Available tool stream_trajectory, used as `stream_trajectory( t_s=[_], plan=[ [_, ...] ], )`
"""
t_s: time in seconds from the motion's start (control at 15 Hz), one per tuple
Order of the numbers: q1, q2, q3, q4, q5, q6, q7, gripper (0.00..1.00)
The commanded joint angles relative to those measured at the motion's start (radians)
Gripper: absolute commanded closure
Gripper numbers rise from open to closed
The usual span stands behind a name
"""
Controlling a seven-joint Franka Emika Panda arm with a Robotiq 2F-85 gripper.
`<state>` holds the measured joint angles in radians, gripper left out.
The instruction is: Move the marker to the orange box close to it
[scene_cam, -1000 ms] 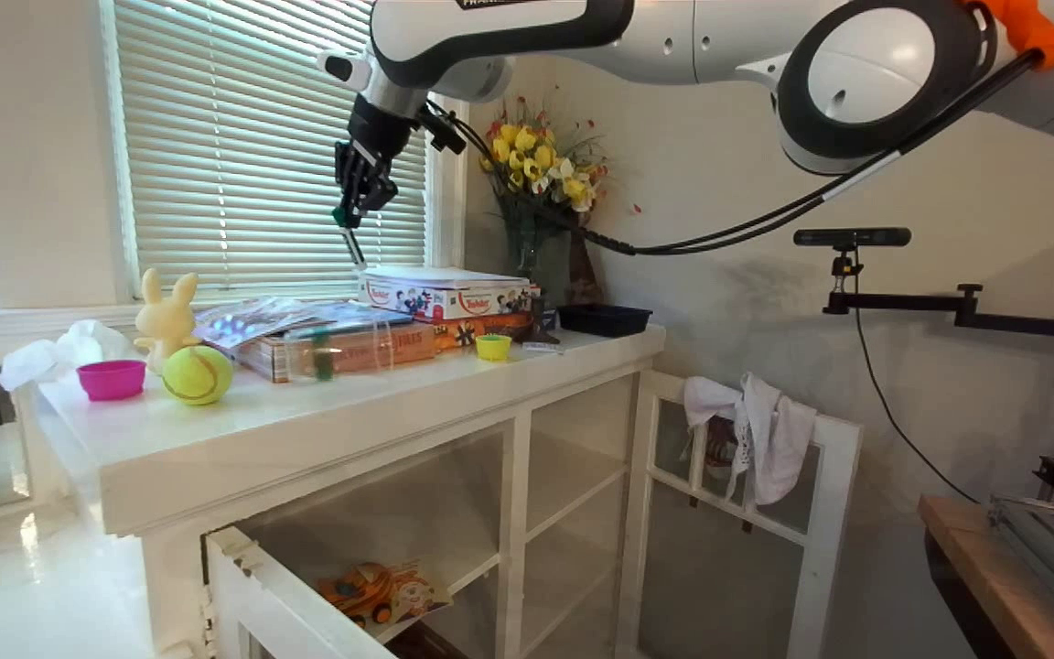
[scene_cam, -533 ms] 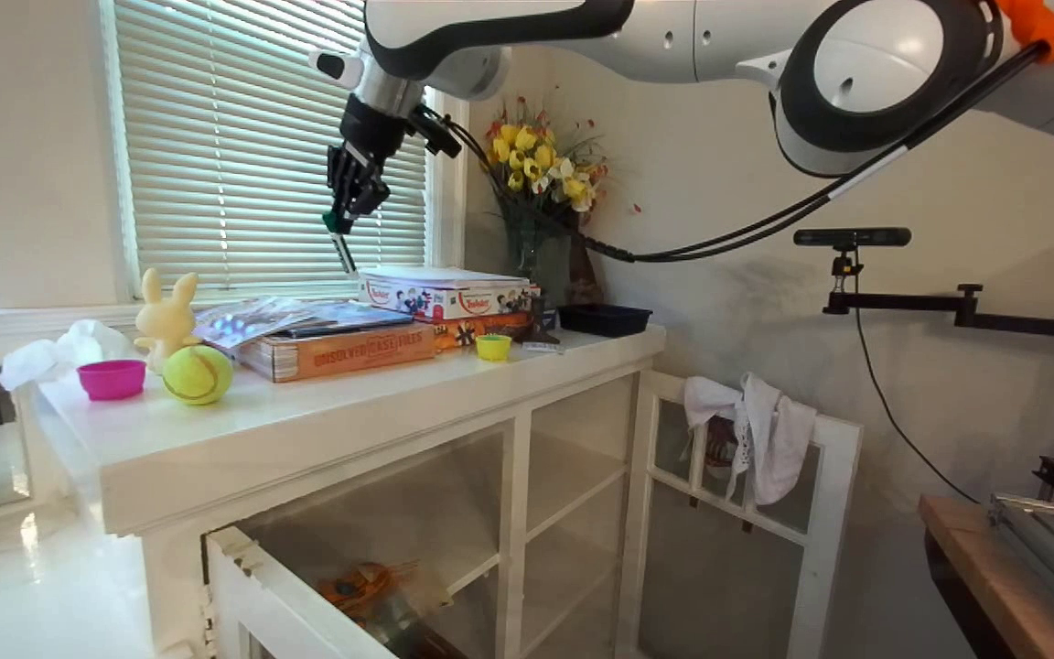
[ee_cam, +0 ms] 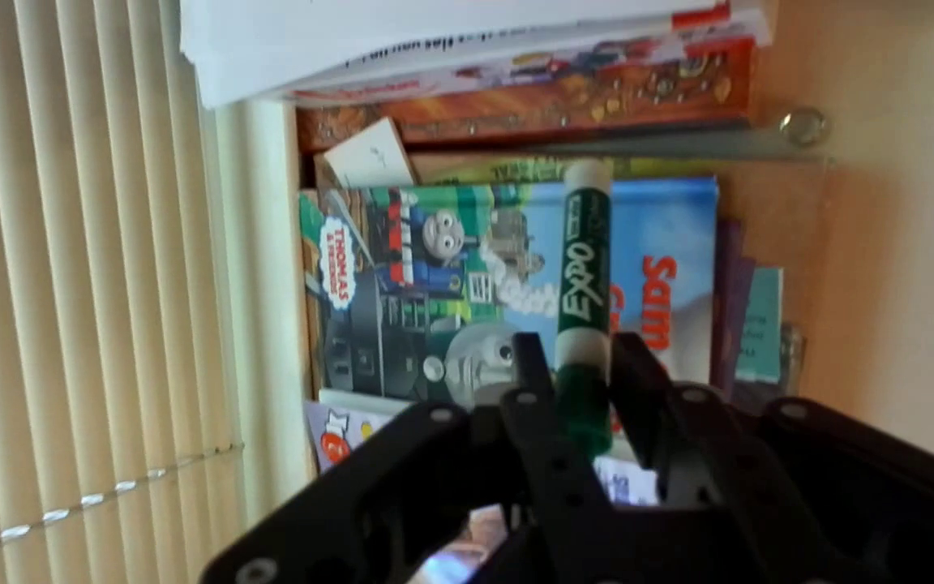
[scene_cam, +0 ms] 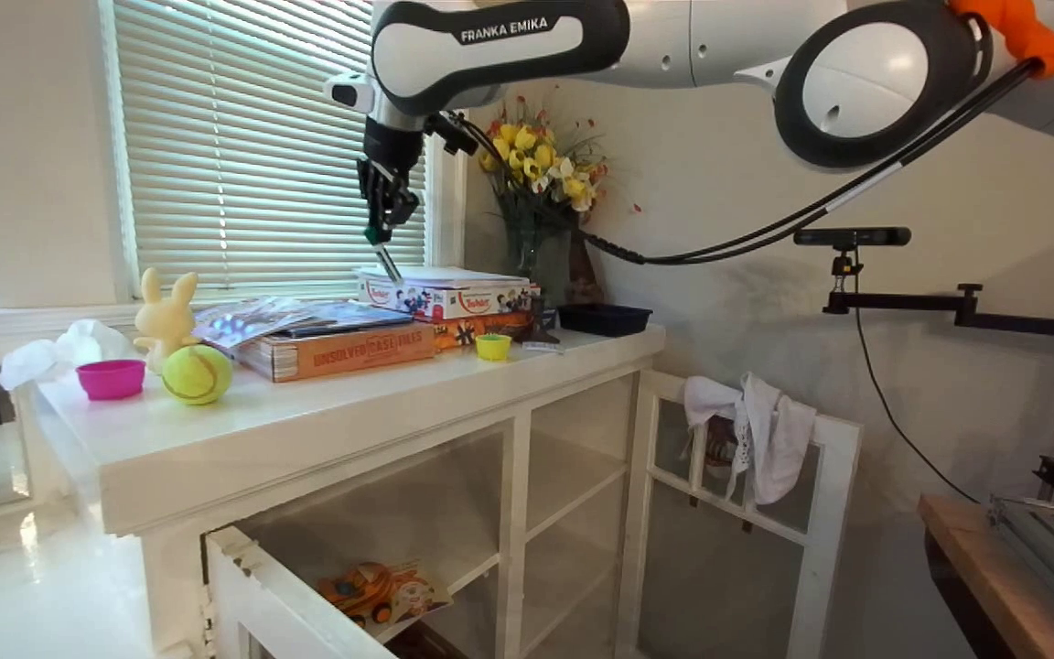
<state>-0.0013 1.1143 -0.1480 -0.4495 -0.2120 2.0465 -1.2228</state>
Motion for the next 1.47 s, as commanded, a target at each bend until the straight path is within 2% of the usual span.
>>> stream_trajectory(
  t_s=[0.0, 0.07, 0.13, 0.2, 0.27, 0.33, 0.4, 0.6, 0.67, 0.93, 1.0, 1.07, 1.27, 1.4],
  plan=[
    [-0.010, 0.002, 0.062, -0.011, 0.016, -0.079, -0.123, 0.41],
    [-0.025, 0.043, 0.096, 0.058, 0.046, -0.096, -0.159, 0.34],
    [-0.033, 0.048, 0.129, 0.063, 0.070, -0.089, -0.187, 0.27],
    [-0.014, 0.035, 0.077, 0.036, 0.022, -0.082, -0.112, 0.20],
    [-0.014, 0.027, 0.085, 0.020, 0.026, -0.074, -0.118, 0.37],
    [-0.014, 0.028, 0.083, 0.020, 0.025, -0.074, -0.116, 0.06],
    [-0.005, 0.019, 0.077, 0.018, 0.020, -0.092, -0.099, 0.00],
    [0.022, -0.012, 0.080, 0.002, 0.025, -0.139, -0.047, 0.00],
    [0.000, 0.008, 0.083, 0.000, 0.024, -0.094, -0.083, 0.00],
    [0.021, -0.005, 0.085, -0.001, 0.023, -0.115, -0.060, 0.00],
    [0.038, 0.004, 0.078, 0.004, -0.003, -0.085, -0.132, 0.00],
    [0.050, -0.003, 0.078, 0.000, -0.005, -0.102, -0.133, 0.00],
    [0.106, -0.003, 0.042, 0.008, -0.004, -0.135, 0.138, 0.00],
    [0.134, -0.001, 0.044, 0.006, 0.005, -0.141, 0.277, 0.00]
  ],
)
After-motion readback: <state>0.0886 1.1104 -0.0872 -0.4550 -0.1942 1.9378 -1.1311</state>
